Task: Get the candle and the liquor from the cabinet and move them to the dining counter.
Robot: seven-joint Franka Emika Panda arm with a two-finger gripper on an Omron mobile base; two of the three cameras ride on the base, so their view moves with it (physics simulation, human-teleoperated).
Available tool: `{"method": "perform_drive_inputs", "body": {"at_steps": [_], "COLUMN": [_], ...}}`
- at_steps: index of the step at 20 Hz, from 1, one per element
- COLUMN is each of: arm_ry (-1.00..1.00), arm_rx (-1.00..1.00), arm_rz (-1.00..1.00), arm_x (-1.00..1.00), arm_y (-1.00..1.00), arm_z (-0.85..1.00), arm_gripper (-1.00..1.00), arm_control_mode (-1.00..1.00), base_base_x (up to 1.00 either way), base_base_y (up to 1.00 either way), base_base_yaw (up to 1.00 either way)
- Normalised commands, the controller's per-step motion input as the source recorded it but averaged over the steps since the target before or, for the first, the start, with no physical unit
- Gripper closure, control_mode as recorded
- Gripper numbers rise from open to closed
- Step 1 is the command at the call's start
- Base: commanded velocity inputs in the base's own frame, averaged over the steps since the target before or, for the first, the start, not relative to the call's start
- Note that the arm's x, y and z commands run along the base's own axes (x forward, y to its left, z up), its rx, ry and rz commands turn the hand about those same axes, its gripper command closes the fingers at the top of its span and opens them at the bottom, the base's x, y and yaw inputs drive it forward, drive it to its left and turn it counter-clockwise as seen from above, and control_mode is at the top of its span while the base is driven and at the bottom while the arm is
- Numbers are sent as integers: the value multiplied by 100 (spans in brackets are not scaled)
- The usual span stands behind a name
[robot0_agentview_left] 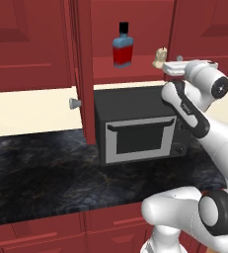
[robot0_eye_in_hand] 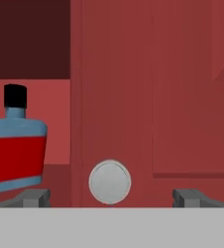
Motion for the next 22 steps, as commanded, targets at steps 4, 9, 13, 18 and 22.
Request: {"method": "perform_drive_inputs", "body": {"at_steps": [4,9,13,18,22], "arm_ry": [0,0,0,0,0], "arm_rx": [0,0,0,0,0], "arm_rz": [0,0,0,0,0], "arm_x": [12,13,14,9,0], "arm_y": [0,0,0,0,0], "arm_z": [2,1,1,0,0], "arm_gripper": [-100,-100,-100,-100,-100], "arm_control_mode": [-100,-100,-100,-100,-100], "base_base_x": [0,0,0,0,0], "base_base_y": [0,0,0,0,0], "base_base_yaw": [0,0,0,0,0]}}
